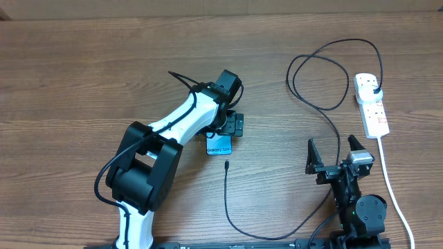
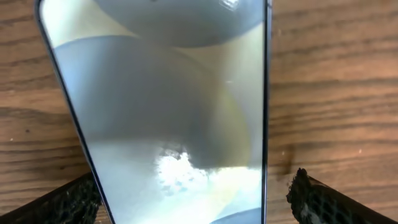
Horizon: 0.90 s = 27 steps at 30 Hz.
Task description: Plug charger to phone and switch on socket
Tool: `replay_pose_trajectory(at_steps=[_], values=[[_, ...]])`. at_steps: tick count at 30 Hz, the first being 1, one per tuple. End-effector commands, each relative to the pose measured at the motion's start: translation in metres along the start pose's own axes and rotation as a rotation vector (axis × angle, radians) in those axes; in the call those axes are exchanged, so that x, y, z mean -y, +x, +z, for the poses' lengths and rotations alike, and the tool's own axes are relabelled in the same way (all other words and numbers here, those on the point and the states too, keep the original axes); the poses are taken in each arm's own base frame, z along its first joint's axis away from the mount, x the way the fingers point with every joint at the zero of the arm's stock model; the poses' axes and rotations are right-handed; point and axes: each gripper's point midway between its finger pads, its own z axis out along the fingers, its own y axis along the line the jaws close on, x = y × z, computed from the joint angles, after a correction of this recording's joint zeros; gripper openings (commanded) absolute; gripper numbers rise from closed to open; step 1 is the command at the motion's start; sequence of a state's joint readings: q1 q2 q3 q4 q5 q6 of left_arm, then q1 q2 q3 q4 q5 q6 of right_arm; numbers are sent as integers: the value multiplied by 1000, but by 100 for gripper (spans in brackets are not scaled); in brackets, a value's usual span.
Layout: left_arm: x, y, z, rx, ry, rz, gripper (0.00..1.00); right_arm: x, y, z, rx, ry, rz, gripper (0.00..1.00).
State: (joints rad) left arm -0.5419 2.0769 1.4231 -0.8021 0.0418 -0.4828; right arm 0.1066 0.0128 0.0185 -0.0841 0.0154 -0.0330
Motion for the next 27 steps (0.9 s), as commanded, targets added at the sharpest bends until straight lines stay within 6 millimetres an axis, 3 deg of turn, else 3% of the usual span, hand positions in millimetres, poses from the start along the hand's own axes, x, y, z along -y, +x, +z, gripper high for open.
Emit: replay_pose_trajectory(at_steps=[1,4,14,18,27], values=[[-11,49,51,-185,-57,-155,100,1,2,0,2,5,3,100],[-26,42,51,-127,-146,-251,100,1,2,0,2,5,3,100],[-28,40,51,-121,-147,-262,100,1,2,0,2,5,3,100],[-28,40,51,-127,-142,-180,100,1,2,0,2,5,3,100],[-31,24,52,-88,-115,-185,100,1,2,0,2,5,3,100]])
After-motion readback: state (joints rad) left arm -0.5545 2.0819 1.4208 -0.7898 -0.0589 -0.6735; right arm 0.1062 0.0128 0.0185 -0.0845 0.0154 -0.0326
